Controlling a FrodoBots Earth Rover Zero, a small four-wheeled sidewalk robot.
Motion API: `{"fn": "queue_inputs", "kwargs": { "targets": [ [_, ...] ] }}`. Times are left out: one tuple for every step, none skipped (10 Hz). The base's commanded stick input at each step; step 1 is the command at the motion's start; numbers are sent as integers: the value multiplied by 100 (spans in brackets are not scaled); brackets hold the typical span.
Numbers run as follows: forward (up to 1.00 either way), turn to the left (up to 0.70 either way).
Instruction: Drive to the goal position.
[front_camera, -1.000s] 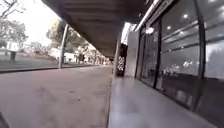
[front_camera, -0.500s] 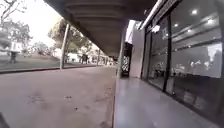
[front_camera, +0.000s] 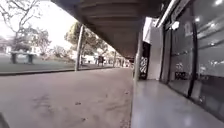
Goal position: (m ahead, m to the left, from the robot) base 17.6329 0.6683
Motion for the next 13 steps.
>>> {"fn": "queue_inputs", "kwargs": {
  "targets": [
    [70, 0],
    [70, 0],
    [70, 0],
    [70, 0],
    [70, 0],
    [70, 0],
    [70, 0],
    [70, 0],
    [70, 0],
    [70, 0],
    [70, 0],
    [70, 0],
    [70, 0]
  ]
}}
